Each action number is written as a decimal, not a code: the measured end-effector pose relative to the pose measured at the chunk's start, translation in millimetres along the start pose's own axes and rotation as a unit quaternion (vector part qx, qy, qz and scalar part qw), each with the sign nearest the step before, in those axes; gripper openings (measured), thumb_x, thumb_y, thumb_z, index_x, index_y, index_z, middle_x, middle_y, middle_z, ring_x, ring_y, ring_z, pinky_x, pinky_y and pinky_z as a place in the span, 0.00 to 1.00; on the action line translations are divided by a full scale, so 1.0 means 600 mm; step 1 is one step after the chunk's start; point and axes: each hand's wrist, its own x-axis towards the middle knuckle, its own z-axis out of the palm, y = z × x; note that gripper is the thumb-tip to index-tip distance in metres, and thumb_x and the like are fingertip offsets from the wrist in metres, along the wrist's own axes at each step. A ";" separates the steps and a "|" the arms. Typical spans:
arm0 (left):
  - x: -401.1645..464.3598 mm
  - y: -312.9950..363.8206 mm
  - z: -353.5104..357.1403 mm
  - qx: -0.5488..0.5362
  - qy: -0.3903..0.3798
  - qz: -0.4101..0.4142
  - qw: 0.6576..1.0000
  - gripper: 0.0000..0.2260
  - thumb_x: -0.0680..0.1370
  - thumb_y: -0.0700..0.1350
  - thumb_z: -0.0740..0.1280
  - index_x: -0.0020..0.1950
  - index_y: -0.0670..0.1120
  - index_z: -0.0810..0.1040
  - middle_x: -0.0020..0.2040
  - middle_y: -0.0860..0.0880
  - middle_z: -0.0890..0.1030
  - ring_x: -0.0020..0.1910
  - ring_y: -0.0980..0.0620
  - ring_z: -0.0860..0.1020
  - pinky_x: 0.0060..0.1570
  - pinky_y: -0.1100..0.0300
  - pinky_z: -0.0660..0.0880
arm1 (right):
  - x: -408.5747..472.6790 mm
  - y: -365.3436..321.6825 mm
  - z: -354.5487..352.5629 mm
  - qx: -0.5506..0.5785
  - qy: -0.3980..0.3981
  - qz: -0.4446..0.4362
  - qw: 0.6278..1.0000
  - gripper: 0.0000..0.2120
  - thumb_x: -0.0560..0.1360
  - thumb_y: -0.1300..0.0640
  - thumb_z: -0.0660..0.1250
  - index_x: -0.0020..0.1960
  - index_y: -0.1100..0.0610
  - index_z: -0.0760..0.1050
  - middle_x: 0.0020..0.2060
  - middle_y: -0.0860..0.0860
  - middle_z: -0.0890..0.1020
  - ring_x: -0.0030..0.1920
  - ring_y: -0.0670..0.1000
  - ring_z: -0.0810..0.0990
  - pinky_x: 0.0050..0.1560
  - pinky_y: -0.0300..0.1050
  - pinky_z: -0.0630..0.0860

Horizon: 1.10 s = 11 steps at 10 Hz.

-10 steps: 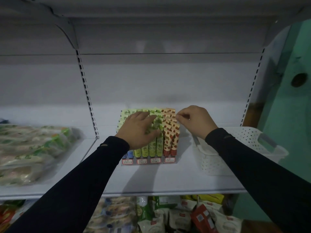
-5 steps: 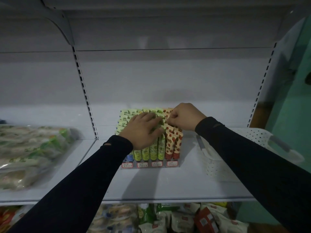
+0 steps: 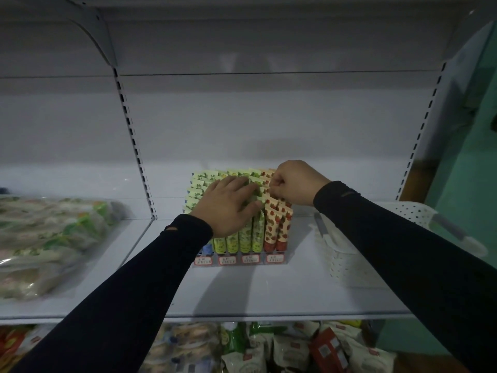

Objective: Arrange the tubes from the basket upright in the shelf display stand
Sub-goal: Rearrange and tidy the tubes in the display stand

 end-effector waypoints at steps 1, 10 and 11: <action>0.001 -0.001 0.002 0.001 0.001 -0.001 1.000 0.33 0.76 0.65 0.44 0.78 0.54 0.61 0.79 0.50 0.59 0.78 0.48 0.53 0.75 0.50 0.48 | 0.001 0.002 0.000 -0.001 0.001 -0.011 1.000 0.11 0.78 0.57 0.66 0.44 0.62 0.82 0.38 0.47 0.79 0.36 0.44 0.75 0.34 0.33 0.66; 0.004 -0.003 0.011 0.005 0.008 -0.005 1.000 0.33 0.76 0.65 0.44 0.78 0.54 0.61 0.79 0.51 0.59 0.79 0.48 0.53 0.75 0.49 0.48 | 0.017 -0.008 -0.010 -0.021 -0.049 0.011 0.998 0.09 0.77 0.55 0.68 0.41 0.57 0.83 0.39 0.49 0.83 0.36 0.44 0.77 0.32 0.36 0.67; 0.003 -0.003 0.010 0.003 0.008 -0.006 1.000 0.33 0.76 0.65 0.44 0.78 0.54 0.61 0.80 0.51 0.59 0.79 0.48 0.53 0.75 0.49 0.48 | 0.010 -0.004 -0.007 -0.002 -0.037 0.012 0.999 0.10 0.77 0.55 0.68 0.45 0.59 0.84 0.43 0.51 0.85 0.41 0.47 0.80 0.38 0.39 0.74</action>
